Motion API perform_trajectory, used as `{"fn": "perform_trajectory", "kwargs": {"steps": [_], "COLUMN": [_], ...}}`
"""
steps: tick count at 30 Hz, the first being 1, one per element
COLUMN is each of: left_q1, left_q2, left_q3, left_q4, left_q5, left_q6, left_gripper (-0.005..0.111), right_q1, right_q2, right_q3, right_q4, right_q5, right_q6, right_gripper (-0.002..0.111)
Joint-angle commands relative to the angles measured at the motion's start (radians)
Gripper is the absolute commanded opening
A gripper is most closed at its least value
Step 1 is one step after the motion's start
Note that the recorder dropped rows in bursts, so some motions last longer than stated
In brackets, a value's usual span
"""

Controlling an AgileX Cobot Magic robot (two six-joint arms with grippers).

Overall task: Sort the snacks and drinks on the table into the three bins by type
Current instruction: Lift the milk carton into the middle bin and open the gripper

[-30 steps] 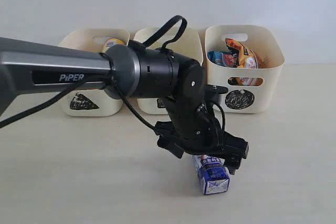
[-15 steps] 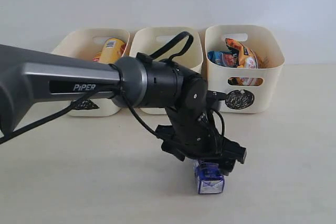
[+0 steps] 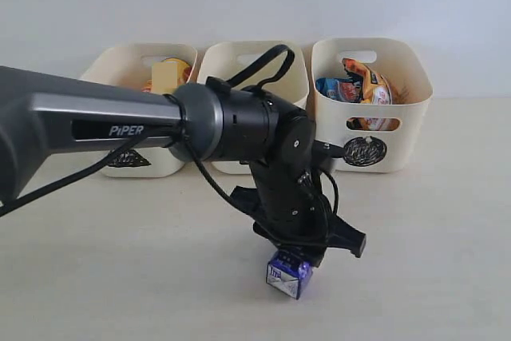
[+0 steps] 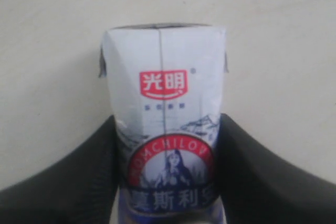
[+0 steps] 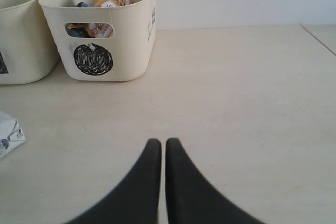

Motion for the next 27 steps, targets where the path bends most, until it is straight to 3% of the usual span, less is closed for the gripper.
{"fn": "perform_trajectory", "kwargs": {"steps": [1, 6, 11, 18, 27], "left_q1": [-0.003, 0.005, 0.038, 0.124, 0.247], "left_q2": [-0.063, -0.165, -0.274, -0.362, -0.327], "left_q3": [-0.004, -0.004, -0.004, -0.004, -0.004], "left_q4": [0.008, 0.019, 0.045, 0.131, 0.15], "left_q5": [0.041, 0.066, -0.007, -0.186, -0.457], "left_q6": [0.074, 0.172, 0.191, 0.185, 0.185], "left_gripper": [0.004, 0.004, 0.004, 0.004, 0.004], "right_q1": [-0.003, -0.003, -0.003, -0.003, -0.003], "right_q2": [-0.005, -0.005, -0.005, -0.005, -0.005], "right_q3": [0.004, 0.004, 0.004, 0.004, 0.004], "right_q4": [0.001, 0.001, 0.001, 0.001, 0.001], "right_q5": [-0.004, -0.004, -0.004, -0.006, -0.006], "right_q6": [0.0, 0.0, 0.0, 0.0, 0.0], "right_gripper": [0.0, 0.0, 0.0, 0.0, 0.0]}}
